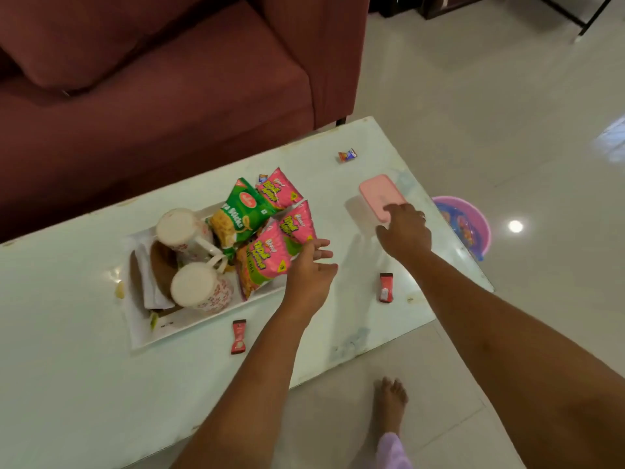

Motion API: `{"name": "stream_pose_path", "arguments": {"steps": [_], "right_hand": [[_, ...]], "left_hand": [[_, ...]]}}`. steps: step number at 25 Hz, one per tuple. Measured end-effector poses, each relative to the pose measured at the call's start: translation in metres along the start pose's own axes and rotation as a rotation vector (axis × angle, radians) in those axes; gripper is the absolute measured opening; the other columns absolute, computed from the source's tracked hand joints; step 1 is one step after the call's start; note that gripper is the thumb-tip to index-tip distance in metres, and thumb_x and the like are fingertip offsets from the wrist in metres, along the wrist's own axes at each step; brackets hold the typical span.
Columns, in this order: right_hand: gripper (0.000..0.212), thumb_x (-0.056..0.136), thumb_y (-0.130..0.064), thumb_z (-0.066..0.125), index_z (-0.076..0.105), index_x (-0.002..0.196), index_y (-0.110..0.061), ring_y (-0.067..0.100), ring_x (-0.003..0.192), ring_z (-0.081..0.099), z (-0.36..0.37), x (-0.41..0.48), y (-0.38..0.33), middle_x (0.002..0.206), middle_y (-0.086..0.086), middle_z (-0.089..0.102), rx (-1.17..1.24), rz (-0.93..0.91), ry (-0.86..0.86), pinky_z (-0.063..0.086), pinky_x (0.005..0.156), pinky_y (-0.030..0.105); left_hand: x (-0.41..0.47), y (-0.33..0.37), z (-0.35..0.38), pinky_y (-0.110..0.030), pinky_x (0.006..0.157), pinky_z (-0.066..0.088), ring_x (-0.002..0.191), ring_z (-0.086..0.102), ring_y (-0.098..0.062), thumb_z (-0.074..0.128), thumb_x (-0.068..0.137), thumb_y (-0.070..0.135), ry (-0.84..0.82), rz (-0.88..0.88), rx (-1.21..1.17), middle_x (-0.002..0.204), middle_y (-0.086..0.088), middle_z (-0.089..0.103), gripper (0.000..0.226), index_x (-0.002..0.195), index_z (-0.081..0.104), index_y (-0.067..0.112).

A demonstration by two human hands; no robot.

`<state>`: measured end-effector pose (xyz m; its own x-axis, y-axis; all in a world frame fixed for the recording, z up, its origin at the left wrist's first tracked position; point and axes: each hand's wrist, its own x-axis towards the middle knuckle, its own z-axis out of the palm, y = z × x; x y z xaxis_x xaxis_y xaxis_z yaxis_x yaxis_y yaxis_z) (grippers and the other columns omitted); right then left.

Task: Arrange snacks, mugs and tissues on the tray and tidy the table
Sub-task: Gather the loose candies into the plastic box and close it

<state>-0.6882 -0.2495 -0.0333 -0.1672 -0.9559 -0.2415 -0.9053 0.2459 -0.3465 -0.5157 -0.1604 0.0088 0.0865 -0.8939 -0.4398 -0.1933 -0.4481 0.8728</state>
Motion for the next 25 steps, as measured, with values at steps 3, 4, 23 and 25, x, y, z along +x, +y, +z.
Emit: {"name": "stream_pose_path", "arguments": {"steps": [3, 4, 23, 25], "right_hand": [[0.063, 0.086, -0.039, 0.058, 0.03, 0.14, -0.024, 0.036, 0.136, 0.028, 0.004, 0.04, -0.002, 0.15, 0.009, 0.028, -0.106, -0.055, -0.059, 0.038, 0.101, 0.048], [0.068, 0.085, -0.043, 0.059, 0.027, 0.141, -0.024, 0.036, 0.138, 0.024, 0.006, 0.049, -0.002, 0.152, 0.009, 0.023, -0.126, -0.07, -0.075, 0.036, 0.102, 0.05], [0.075, 0.066, -0.042, 0.078, 0.045, 0.126, -0.012, 0.027, 0.111, 0.054, -0.017, 0.088, -0.019, 0.12, 0.007, 0.058, 0.441, -0.028, -0.377, 0.049, 0.094, 0.045], [0.074, 0.065, -0.04, 0.079, 0.048, 0.127, -0.016, 0.025, 0.113, 0.054, -0.024, 0.081, -0.024, 0.123, 0.004, 0.056, 0.533, -0.025, -0.399, 0.051, 0.092, 0.043]], "left_hand": [[0.041, 0.006, 0.036, -0.004, 0.048, 0.041, 0.078, 0.053, 0.0, 0.053, 0.088, 0.0, 0.039, -0.109, -0.024, 0.111, 0.001, 0.057, 0.037, 0.12, 0.051, 0.018], [0.051, 0.007, 0.047, -0.005, 0.048, 0.042, 0.079, 0.054, 0.0, 0.053, 0.088, 0.0, 0.045, -0.141, -0.029, 0.113, 0.002, 0.057, 0.038, 0.121, 0.05, 0.02], [0.129, 0.017, 0.087, -0.05, 0.097, 0.044, 0.128, 0.045, -0.029, 0.043, 0.093, 0.051, 0.063, -0.451, -0.729, 0.14, 0.001, 0.046, 0.051, 0.139, 0.038, 0.029], [0.129, 0.019, 0.081, -0.046, 0.086, 0.051, 0.119, 0.053, -0.029, 0.048, 0.089, 0.055, 0.038, -0.471, -0.808, 0.133, -0.004, 0.053, 0.054, 0.135, 0.044, 0.029]]}}
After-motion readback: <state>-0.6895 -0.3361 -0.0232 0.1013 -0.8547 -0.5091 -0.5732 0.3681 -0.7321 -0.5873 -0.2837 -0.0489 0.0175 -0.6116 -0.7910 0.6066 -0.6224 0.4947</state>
